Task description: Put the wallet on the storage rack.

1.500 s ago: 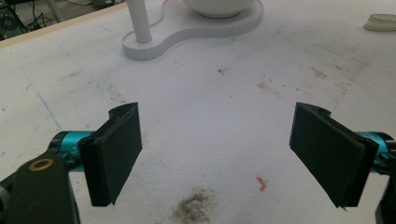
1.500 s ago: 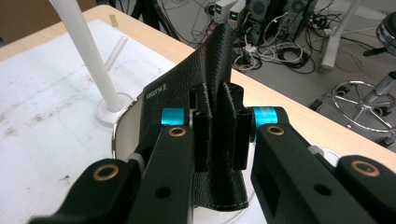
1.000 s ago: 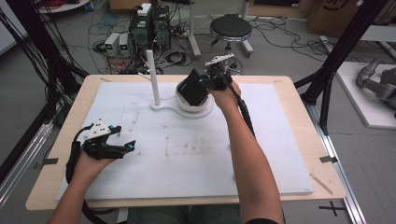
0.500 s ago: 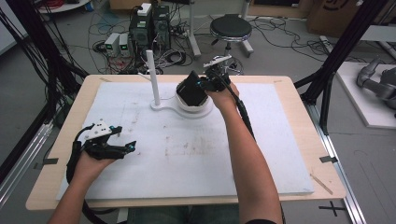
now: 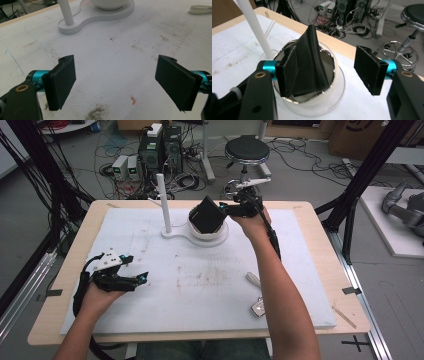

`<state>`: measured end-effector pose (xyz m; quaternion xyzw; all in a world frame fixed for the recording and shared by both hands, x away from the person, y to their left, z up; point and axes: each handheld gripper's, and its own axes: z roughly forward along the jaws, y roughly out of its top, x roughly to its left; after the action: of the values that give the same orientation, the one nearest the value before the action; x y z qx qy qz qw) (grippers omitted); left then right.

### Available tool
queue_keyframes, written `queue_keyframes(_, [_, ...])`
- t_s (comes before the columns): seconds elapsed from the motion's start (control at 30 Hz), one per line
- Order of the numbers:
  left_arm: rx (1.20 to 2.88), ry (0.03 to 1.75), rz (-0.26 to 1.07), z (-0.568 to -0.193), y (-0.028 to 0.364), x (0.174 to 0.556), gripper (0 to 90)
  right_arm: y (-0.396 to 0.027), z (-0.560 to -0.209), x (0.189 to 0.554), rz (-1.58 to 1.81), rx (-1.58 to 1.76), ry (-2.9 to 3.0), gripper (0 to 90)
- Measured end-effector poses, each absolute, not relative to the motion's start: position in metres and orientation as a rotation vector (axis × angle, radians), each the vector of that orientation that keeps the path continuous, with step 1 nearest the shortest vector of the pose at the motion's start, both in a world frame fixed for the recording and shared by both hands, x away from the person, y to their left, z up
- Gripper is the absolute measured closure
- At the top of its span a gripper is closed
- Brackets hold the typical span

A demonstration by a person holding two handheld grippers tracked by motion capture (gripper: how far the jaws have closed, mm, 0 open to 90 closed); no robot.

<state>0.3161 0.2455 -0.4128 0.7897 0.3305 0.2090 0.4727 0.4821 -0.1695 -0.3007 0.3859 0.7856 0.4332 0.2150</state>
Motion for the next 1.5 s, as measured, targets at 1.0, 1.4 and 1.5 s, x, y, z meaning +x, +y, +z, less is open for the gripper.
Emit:
queue_keyframes(1.0, [1.860, 0.820, 0.507, -0.411, 0.249, 0.320, 16.9, -0.266, -0.344, 0.391, 1.273, 1.131, 2.062, 30.1])
queue_keyframes(1.4, [1.862, 0.822, 0.520, -0.411, 0.249, 0.320, 16.9, -0.279, -0.367, 0.373, 1.302, 1.142, 2.033, 26.4])
queue_keyframes(1.5, [1.858, 0.821, 0.526, -0.410, 0.249, 0.319, 16.9, -0.281, -0.370, 0.373, 1.306, 1.154, 2.032, 25.2])
